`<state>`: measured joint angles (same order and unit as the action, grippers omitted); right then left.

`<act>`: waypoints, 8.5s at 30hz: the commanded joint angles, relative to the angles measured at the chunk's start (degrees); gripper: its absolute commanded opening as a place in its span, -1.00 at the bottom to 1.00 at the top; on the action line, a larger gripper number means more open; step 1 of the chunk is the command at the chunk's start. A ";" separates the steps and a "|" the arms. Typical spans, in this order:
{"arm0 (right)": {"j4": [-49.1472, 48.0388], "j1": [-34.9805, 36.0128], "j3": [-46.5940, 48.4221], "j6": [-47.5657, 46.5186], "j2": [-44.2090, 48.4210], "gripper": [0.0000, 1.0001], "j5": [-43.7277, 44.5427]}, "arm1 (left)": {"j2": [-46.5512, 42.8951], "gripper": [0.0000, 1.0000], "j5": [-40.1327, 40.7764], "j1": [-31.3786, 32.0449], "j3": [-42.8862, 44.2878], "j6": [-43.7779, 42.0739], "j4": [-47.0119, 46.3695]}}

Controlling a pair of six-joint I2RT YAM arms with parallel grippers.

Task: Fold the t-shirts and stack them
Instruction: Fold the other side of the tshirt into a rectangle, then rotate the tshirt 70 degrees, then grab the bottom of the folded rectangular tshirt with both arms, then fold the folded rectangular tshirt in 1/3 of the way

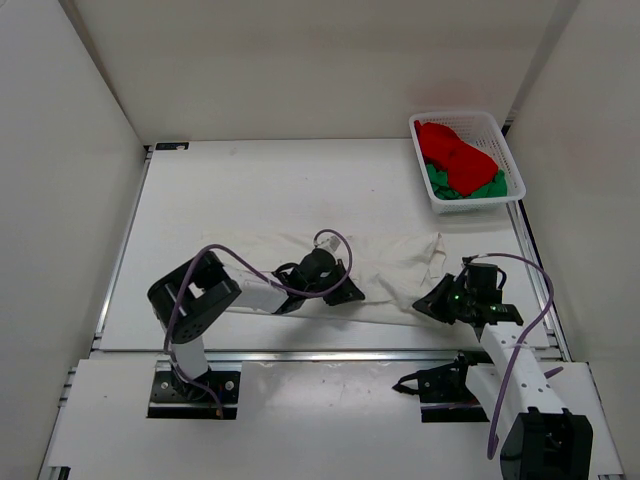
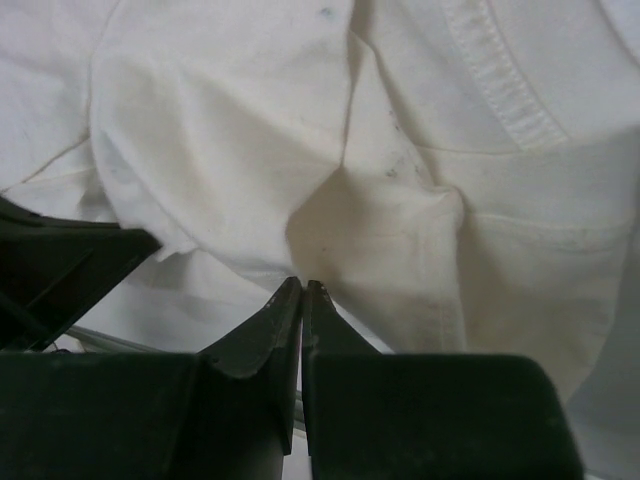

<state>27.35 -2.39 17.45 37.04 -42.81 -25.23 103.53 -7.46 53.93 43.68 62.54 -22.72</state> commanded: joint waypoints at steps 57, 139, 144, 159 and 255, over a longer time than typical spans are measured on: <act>-53.27 -11.50 12.97 5.15 -44.12 -0.31 -5.79 | 4.49 -0.10 -14.24 -29.76 2.82 -6.91 -0.48; -2.26 23.14 124.90 -11.63 -96.87 -0.24 -1.23 | -44.72 -0.06 -14.60 -42.07 -16.34 -21.76 25.97; 17.27 25.15 130.64 -20.59 -89.74 -0.25 6.50 | -42.88 -0.06 -15.39 -42.68 -16.26 -25.35 28.68; -32.24 38.24 39.61 -4.45 -49.47 -0.47 8.18 | -43.77 -0.12 -15.92 -41.82 -11.87 -30.46 33.00; -18.03 16.30 24.62 -4.25 -28.02 -1.00 -7.65 | -19.71 -1.00 -12.42 -31.69 12.62 -24.22 32.92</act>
<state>12.75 17.87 37.28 38.13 -66.50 -32.75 79.29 -23.88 22.94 49.93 37.87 14.61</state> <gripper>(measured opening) 0.022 0.025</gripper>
